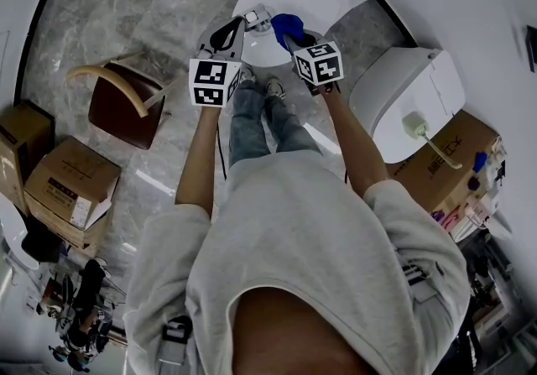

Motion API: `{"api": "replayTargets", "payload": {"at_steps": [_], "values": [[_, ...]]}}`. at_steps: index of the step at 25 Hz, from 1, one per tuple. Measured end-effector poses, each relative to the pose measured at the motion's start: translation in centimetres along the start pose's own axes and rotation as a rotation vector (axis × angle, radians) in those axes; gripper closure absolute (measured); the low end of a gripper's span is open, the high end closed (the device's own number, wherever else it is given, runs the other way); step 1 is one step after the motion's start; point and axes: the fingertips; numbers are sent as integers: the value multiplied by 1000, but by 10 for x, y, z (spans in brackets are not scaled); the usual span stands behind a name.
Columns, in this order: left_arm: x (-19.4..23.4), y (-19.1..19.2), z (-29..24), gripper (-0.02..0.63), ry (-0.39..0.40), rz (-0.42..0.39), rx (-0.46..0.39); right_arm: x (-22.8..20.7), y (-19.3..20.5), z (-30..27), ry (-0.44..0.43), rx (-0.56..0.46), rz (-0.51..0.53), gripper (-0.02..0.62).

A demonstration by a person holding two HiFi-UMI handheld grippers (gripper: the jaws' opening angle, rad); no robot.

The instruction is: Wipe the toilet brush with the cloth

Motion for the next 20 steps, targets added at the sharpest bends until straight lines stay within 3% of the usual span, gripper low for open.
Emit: {"api": "replayTargets", "payload": {"at_steps": [6, 10, 13, 20], "values": [[-1, -1, 1, 584, -6, 3, -5, 10, -110, 20, -16, -245, 68, 538], [-1, 0, 1, 584, -13, 5, -9, 29, -156, 27, -55, -335, 109, 538], [0, 1, 1, 583, -16, 6, -11, 41, -161, 25, -76, -343, 123, 538], [0, 0, 1, 584, -16, -4, -8, 48, -122, 13, -94, -269, 77, 538]]}}
Point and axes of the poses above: the fingertips, and each gripper's own axes: z backward along the fingers, x to its left, y out of its underside, and after that the axes turned 15 degrees about -x, right-handed
